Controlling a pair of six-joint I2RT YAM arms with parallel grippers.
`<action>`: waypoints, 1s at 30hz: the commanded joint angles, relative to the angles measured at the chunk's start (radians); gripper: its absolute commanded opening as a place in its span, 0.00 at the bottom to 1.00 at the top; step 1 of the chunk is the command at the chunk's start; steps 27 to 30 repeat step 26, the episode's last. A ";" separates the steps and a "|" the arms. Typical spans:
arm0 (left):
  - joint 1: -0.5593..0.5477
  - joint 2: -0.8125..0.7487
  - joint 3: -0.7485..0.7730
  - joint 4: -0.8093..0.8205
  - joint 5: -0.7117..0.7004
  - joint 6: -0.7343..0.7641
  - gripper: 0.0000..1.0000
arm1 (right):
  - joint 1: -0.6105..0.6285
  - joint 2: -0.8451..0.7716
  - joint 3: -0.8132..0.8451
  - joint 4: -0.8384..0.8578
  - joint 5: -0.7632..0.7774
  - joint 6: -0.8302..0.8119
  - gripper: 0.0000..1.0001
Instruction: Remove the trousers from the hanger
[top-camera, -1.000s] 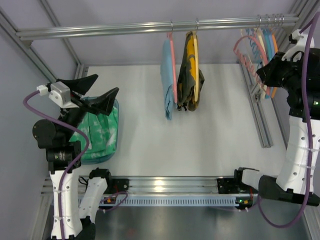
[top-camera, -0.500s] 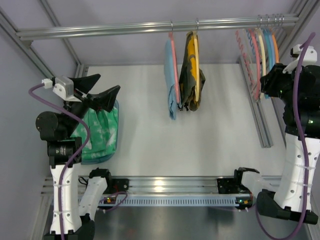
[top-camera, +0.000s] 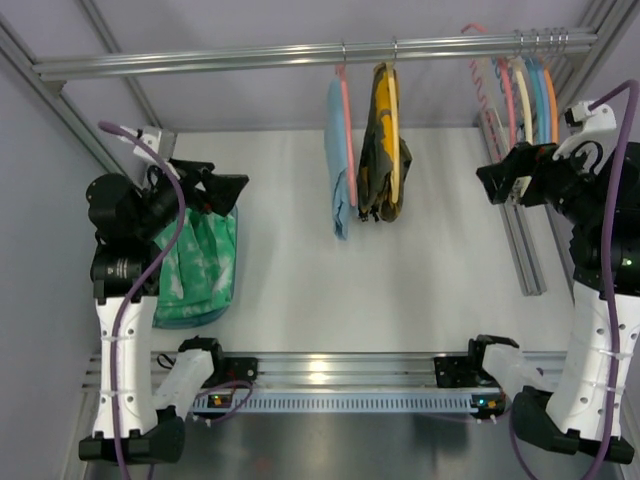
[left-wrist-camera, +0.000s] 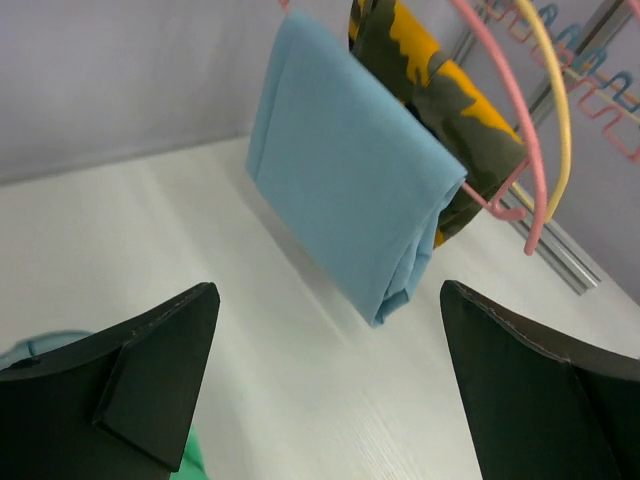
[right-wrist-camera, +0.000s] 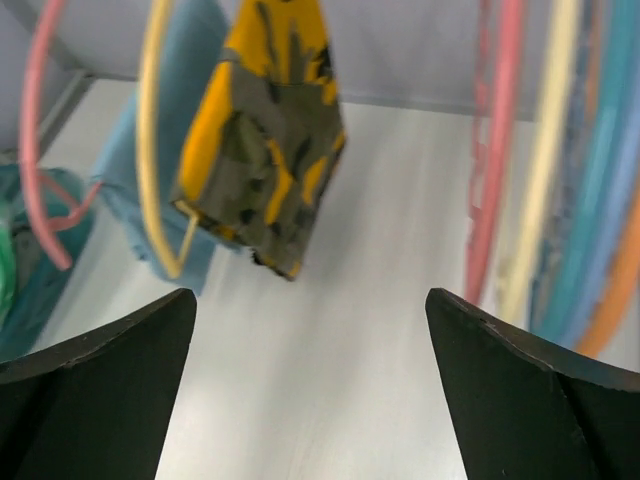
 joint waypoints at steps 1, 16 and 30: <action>0.002 0.030 0.065 -0.252 0.004 0.083 0.98 | 0.001 -0.014 -0.009 -0.003 -0.313 0.021 0.99; 0.001 0.127 0.097 -0.603 -0.258 0.129 0.98 | 0.337 0.007 -0.233 0.037 -0.325 -0.006 0.99; 0.002 0.053 0.108 -0.603 -0.399 0.109 0.98 | 0.369 -0.091 -0.323 0.044 -0.316 -0.023 0.99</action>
